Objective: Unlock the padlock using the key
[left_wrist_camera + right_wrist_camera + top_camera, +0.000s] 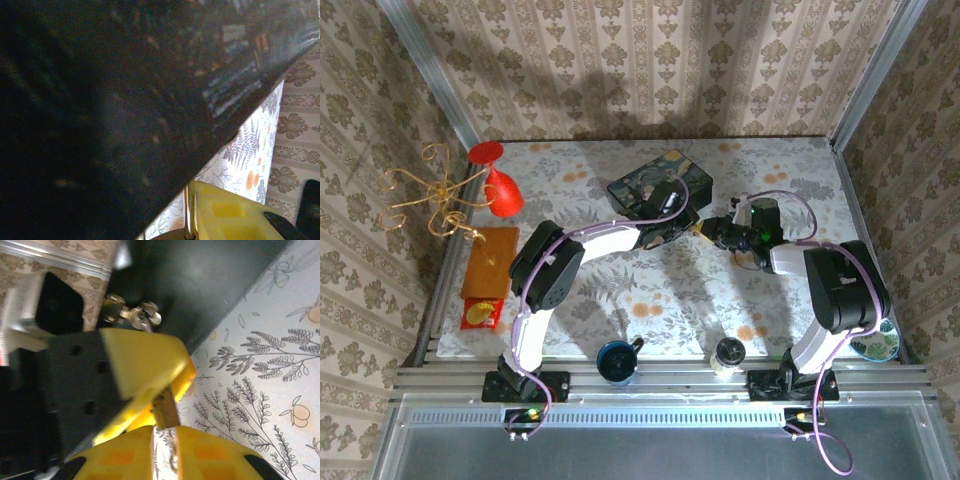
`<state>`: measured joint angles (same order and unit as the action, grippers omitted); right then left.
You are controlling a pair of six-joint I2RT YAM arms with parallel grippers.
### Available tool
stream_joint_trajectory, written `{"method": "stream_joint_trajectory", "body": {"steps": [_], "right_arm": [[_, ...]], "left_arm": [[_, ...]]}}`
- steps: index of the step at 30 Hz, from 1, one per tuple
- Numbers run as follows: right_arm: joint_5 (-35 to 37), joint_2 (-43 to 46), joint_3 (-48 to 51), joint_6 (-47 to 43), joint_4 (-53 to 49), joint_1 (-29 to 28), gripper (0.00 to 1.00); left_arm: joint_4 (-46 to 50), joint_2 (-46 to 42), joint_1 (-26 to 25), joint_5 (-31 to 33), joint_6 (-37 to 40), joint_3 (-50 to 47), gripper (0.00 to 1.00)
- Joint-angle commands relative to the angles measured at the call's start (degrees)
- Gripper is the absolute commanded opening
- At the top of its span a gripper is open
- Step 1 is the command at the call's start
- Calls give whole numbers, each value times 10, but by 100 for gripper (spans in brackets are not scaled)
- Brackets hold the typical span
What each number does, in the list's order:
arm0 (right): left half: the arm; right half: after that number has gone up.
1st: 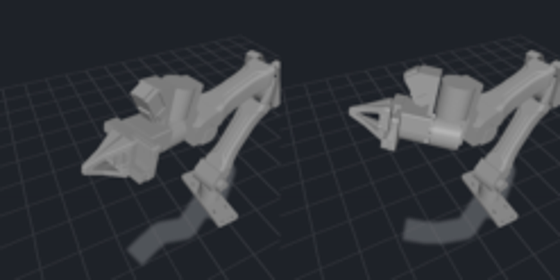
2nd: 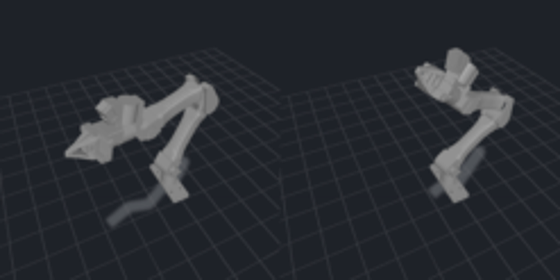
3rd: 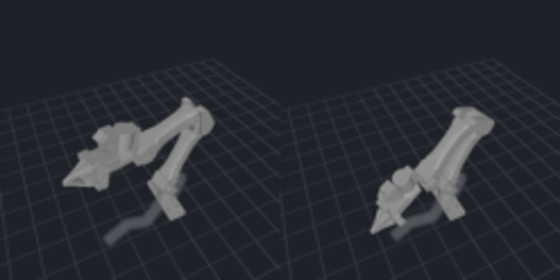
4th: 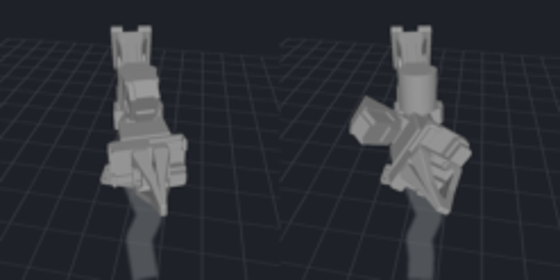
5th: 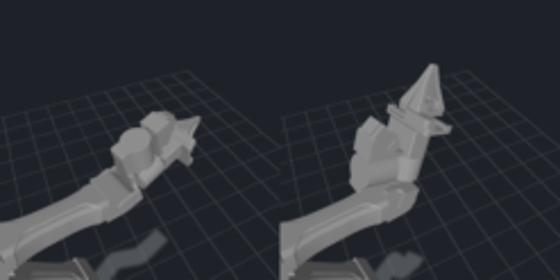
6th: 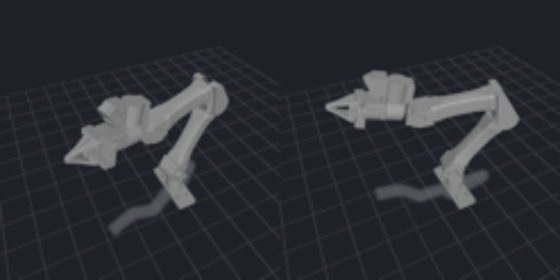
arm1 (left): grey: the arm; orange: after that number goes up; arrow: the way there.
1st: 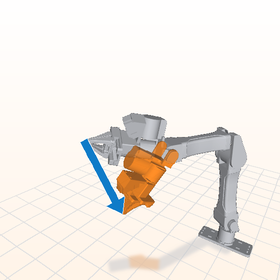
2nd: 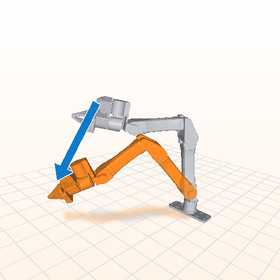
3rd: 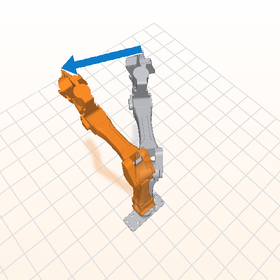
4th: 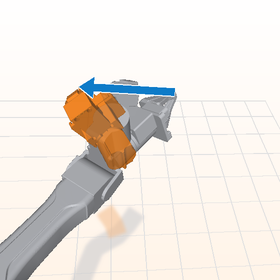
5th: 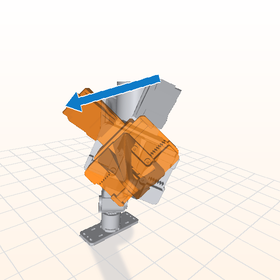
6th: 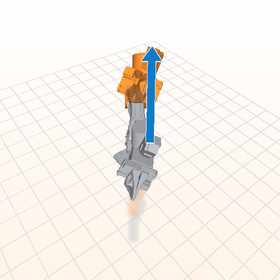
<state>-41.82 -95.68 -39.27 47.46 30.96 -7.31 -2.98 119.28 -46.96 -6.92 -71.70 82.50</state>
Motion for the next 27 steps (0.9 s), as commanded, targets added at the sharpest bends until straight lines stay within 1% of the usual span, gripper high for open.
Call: {"method": "stream_joint_trajectory", "body": {"steps": [1,11,17,21,27], "right_arm": [[30,38,-5,-35,-6,2,25],[80,107,31,-69,-93,2,26],[72,141,52,-63,-106,1,19],[66,141,57,-52,-104,-1,19],[53,110,52,-38,-78,-12,18]], "left_arm": [[5,-25,-11,-29,-5,-3,0],[-3,-22,-9,-19,-5,-1,0],[-7,-21,-10,-19,-5,-1,0],[-11,-20,-10,-21,-5,-3,0],[-13,-21,-10,-23,-5,-2,0]]}}
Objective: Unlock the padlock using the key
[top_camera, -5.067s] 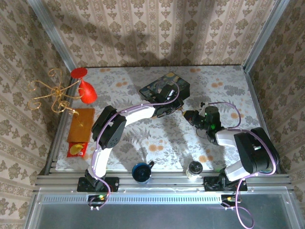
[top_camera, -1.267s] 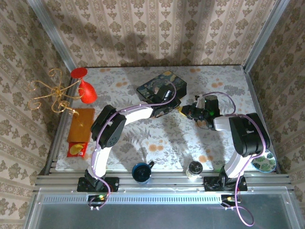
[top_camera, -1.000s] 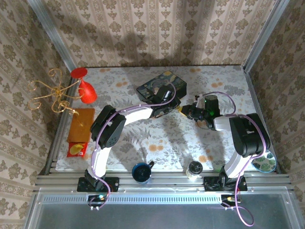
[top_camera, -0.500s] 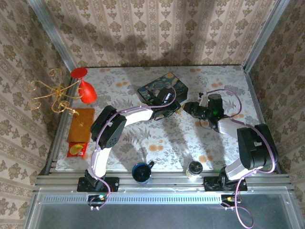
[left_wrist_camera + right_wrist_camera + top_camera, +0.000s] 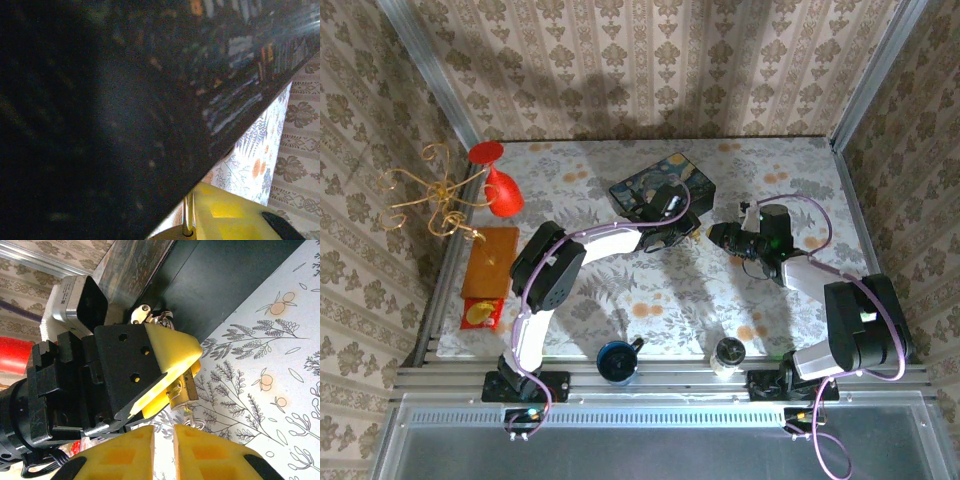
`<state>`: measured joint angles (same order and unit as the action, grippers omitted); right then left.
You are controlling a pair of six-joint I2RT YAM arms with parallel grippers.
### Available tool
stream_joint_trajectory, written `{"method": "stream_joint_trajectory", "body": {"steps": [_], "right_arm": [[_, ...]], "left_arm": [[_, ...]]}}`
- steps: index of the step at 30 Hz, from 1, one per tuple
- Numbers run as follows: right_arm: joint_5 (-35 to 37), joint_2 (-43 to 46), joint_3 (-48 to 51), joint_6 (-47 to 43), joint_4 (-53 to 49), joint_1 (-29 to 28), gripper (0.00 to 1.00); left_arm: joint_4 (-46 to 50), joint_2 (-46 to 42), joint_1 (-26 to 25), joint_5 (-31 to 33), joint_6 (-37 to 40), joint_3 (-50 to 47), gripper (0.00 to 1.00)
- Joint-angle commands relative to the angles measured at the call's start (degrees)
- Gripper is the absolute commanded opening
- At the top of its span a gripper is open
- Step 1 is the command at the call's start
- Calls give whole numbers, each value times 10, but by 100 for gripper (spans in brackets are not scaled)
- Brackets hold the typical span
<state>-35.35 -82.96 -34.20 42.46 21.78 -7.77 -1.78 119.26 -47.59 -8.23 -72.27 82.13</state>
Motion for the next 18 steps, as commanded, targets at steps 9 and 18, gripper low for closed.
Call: {"method": "stream_joint_trajectory", "body": {"steps": [9,18], "right_arm": [[-8,-58,-19,17,29,-27,17],[37,-37,-6,12,14,-28,19]], "left_arm": [[-26,-20,-4,-11,0,0,0],[-22,-23,-3,-11,2,-4,0]]}}
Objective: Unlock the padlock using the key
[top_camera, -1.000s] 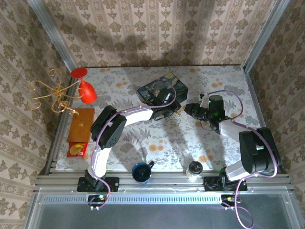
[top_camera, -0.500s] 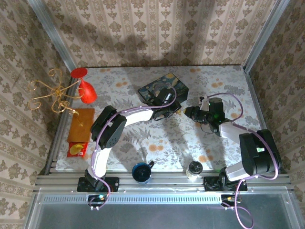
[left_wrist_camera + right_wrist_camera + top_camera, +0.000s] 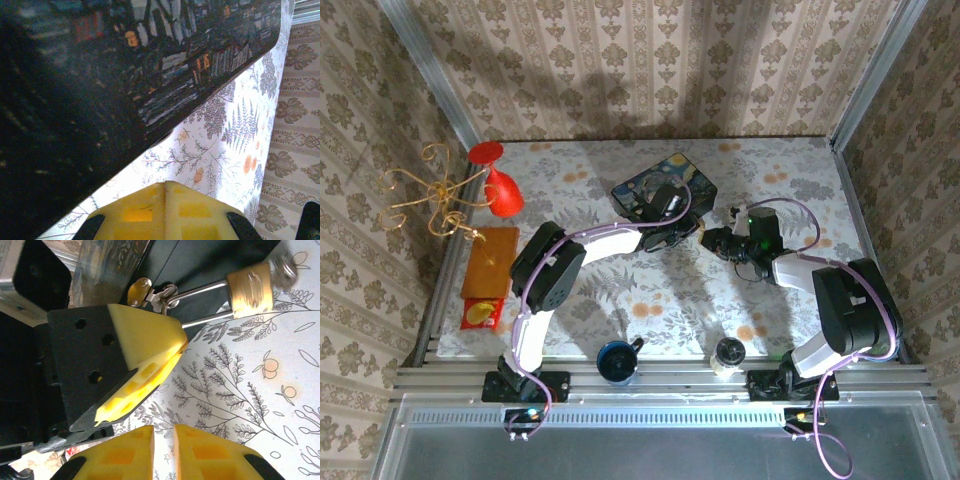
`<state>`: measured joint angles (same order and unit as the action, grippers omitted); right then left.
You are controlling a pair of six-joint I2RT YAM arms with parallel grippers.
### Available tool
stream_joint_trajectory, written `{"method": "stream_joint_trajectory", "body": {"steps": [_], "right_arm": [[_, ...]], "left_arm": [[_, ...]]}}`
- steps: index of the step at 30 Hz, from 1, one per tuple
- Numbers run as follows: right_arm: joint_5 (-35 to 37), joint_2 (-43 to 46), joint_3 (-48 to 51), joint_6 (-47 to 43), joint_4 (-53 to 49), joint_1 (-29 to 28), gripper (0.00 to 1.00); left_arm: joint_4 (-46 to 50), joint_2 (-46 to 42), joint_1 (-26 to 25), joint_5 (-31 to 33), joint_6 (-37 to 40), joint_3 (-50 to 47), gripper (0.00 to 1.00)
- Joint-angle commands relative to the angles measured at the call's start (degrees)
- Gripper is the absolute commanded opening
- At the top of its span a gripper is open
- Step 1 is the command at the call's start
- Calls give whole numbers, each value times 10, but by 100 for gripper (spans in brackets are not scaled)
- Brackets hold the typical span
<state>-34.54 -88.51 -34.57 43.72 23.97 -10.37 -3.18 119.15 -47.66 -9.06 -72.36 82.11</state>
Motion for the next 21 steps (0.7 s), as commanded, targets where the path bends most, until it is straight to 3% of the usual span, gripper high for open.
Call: {"method": "stream_joint_trajectory", "body": {"steps": [1,2,4,7,9,14,19,21], "right_arm": [[41,29,-6,-11,-31,0,20],[51,41,-14,-25,-60,4,20],[72,60,-28,-53,-112,11,20],[89,78,-50,-87,-171,22,20],[95,83,-56,-97,-188,26,21],[101,53,-89,-117,-234,52,30],[91,-16,-144,-149,-251,63,23],[90,-45,-168,-154,-247,63,15]], "left_arm": [[-9,-22,-2,-3,2,-8,0],[-8,-24,-2,-3,2,-13,2],[-8,-28,-2,2,5,-22,22],[3,-27,-2,19,15,-20,39],[7,-26,-6,37,18,-13,60],[20,-9,-21,90,27,12,67],[16,17,-21,113,24,37,69],[17,25,-23,121,24,43,69]]}}
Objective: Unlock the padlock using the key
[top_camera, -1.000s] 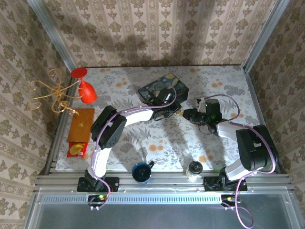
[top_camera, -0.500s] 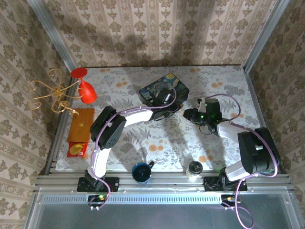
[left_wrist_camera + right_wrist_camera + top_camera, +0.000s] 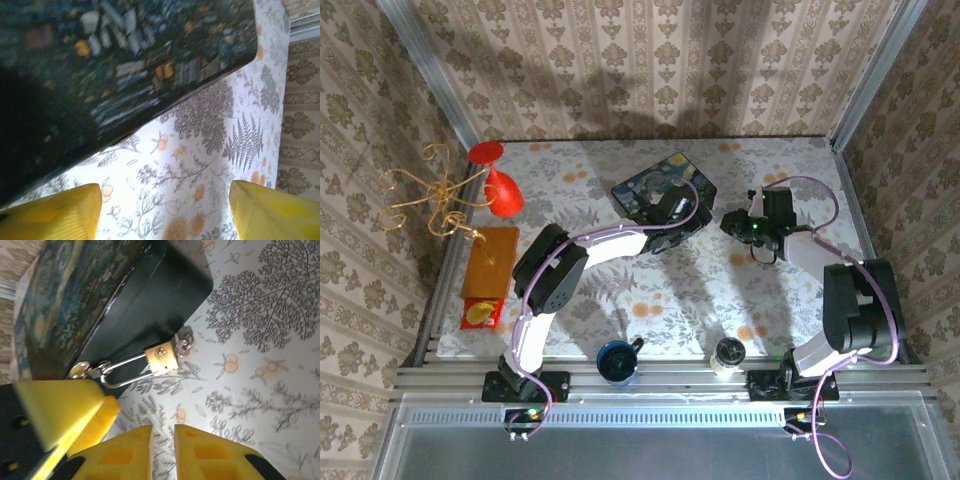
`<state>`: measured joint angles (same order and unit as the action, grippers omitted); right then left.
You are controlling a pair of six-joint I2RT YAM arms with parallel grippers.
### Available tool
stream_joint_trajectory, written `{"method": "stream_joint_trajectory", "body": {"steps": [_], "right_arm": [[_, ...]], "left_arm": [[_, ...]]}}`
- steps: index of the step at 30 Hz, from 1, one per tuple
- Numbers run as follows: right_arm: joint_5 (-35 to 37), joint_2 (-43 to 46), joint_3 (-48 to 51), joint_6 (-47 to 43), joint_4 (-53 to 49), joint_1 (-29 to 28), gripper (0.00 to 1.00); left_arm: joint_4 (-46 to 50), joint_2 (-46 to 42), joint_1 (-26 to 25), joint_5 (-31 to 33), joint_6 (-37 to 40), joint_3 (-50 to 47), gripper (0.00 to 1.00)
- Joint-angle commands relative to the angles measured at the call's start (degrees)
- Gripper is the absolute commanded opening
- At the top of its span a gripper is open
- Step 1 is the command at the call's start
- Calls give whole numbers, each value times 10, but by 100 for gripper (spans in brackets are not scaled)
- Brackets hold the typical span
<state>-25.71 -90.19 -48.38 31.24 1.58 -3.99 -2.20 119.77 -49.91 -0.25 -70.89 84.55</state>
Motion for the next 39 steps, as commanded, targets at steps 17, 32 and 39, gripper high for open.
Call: {"method": "stream_joint_trajectory", "body": {"steps": [17,32,39], "right_arm": [[-24,-249,-173,28,53,-5,15],[-16,-294,-193,39,62,-43,13],[-51,-264,-145,32,74,-54,10]], "left_arm": [[64,29,-9,96,45,36,95],[83,32,-21,130,65,48,100],[80,40,-21,138,53,46,100]]}}
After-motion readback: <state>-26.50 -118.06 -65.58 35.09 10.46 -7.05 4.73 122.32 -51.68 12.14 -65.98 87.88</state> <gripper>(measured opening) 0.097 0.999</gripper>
